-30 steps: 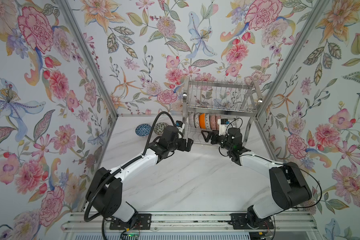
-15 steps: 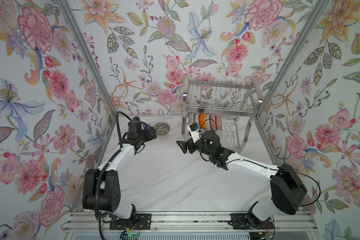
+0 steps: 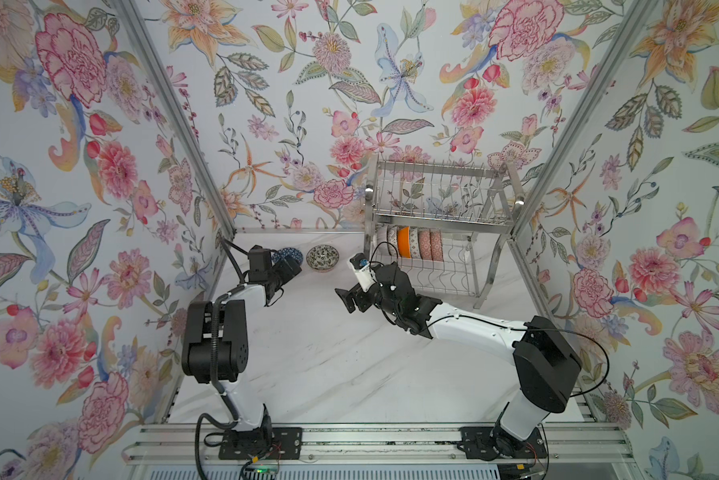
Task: Load the bowls into the dish rack
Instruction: 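Reach the left gripper to the blue-triangle bowl and grasp its rim, then lift the blue-triangle bowl off the table with the left gripper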
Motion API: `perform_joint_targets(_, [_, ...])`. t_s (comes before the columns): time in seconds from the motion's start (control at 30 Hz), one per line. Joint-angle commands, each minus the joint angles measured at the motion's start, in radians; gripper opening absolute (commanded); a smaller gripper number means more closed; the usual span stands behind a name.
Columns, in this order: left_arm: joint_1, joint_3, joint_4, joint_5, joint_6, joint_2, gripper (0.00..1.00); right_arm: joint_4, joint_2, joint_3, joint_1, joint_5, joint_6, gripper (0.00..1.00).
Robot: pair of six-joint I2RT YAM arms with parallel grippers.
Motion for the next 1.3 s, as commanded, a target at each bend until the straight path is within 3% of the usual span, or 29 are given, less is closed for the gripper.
perform_joint_targets(0.0, [0.023, -0.008, 0.087, 0.018, -0.055, 0.028, 0.99, -0.014, 0.014, 0.037, 0.003, 0.039, -0.021, 0.99])
perform_joint_targets(0.23, [0.059, -0.051, 0.259, 0.072, -0.162, 0.109, 0.84, -0.013, 0.019, 0.049, 0.003, 0.052, -0.040, 0.99])
perform_joint_targets(0.4, [0.063, -0.036, 0.267, 0.061, -0.153, 0.141, 0.76, -0.030, 0.018, 0.061, 0.001, 0.060, -0.064, 0.99])
perform_joint_targets(0.67, [0.073, -0.030, 0.236, 0.034, -0.085, 0.171, 0.52, -0.039, 0.026, 0.075, -0.001, 0.055, -0.090, 0.99])
perform_joint_targets(0.73, [0.083, -0.050, 0.254, 0.040, -0.086, 0.175, 0.42, -0.053, 0.028, 0.085, -0.001, 0.066, -0.095, 0.99])
perform_joint_targets(0.97, [0.102, -0.101, 0.281, 0.039, -0.071, 0.138, 0.21, -0.046, 0.023, 0.067, -0.001, 0.081, -0.103, 0.99])
perform_joint_targets(1.1, [0.100, -0.126, 0.279, 0.032, -0.055, 0.102, 0.01, -0.039, 0.018, 0.058, -0.003, 0.089, -0.105, 0.99])
perform_joint_targets(1.27, [0.103, -0.167, 0.278, 0.058, -0.045, 0.020, 0.00, -0.053, 0.007, 0.057, -0.003, 0.089, -0.114, 0.99])
